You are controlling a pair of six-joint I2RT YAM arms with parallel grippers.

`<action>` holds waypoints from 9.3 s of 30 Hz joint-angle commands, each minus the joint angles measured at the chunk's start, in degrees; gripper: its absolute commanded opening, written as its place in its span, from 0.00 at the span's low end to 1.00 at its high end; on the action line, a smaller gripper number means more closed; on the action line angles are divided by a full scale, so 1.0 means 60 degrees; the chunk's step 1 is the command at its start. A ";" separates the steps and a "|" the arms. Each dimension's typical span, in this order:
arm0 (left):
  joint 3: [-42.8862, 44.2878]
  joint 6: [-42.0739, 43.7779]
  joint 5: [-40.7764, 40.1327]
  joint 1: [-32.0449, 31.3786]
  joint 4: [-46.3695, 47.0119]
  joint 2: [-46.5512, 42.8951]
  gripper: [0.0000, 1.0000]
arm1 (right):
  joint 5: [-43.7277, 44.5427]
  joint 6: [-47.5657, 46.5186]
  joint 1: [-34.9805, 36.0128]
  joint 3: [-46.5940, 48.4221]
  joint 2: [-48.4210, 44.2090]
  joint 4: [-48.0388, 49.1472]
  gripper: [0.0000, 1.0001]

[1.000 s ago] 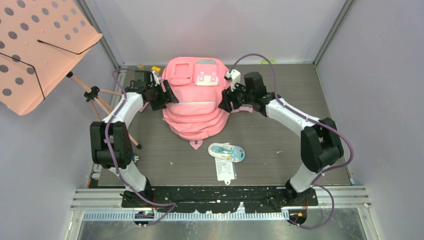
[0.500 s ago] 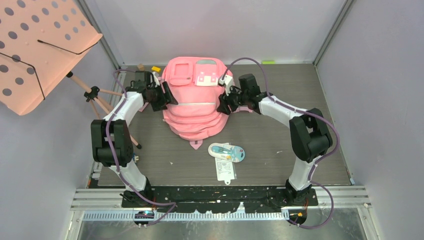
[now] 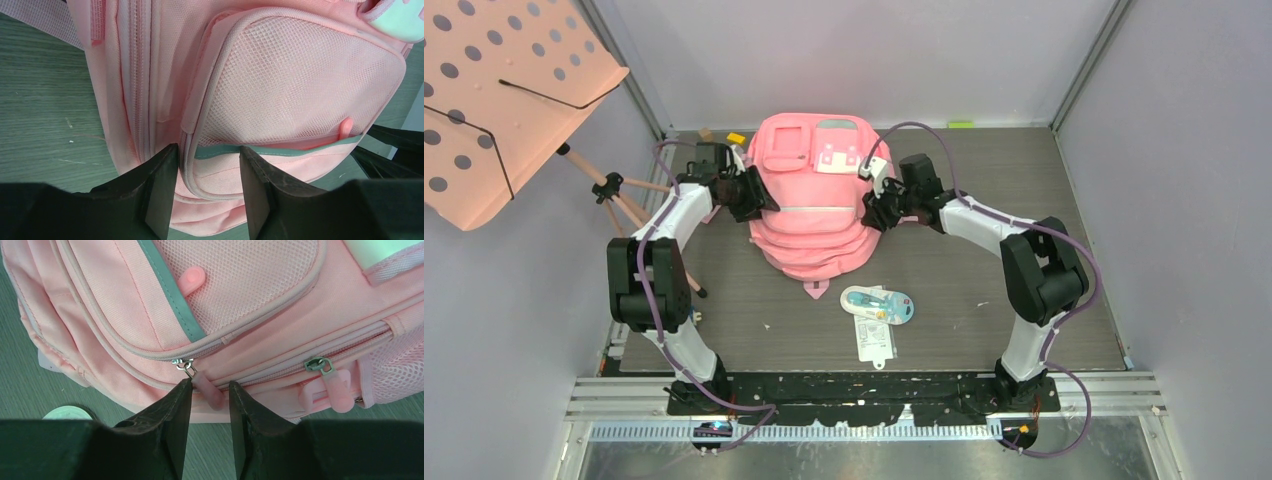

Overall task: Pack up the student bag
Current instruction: Unzip the student bag at the center of the board, then pick up the stationery from the center of the board.

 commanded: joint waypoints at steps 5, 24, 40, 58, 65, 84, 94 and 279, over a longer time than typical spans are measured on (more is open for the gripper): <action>-0.0017 -0.0128 0.0198 -0.0086 0.0221 -0.0075 0.46 | 0.0624 -0.0193 0.0447 -0.0403 -0.0394 0.0250 0.29; -0.0577 -0.0561 0.0254 -0.0480 0.0844 -0.0473 0.00 | 0.2926 0.2507 0.2045 -0.0460 -0.1435 -0.1141 0.01; -0.0988 -0.1079 0.0597 -0.0705 0.1405 -0.0758 0.00 | 0.4302 0.5227 0.3496 0.0579 -0.0242 0.0127 0.01; -0.1440 -0.1681 0.1715 -0.1422 0.2070 -0.1296 0.00 | 0.4153 0.5948 0.3872 0.2445 0.1441 0.1263 0.01; -0.1427 -0.1710 0.1884 -0.1490 0.2124 -0.1327 0.00 | 0.2826 0.5520 0.3949 0.2659 0.1490 0.1333 0.01; -0.1204 -0.0850 0.1116 -0.1638 0.1559 -0.1849 0.20 | 0.2981 0.5730 0.3961 0.2778 0.1102 0.1484 0.41; -0.0989 0.1226 -0.1675 -0.1659 0.0680 -0.3191 0.76 | 0.3651 0.5220 0.3653 0.1685 -0.1460 -0.0804 0.72; -0.0608 0.4692 -0.5596 -0.4112 0.2218 -0.4051 0.00 | 0.0976 1.0684 -0.1765 -0.4393 -0.8635 -0.1975 0.01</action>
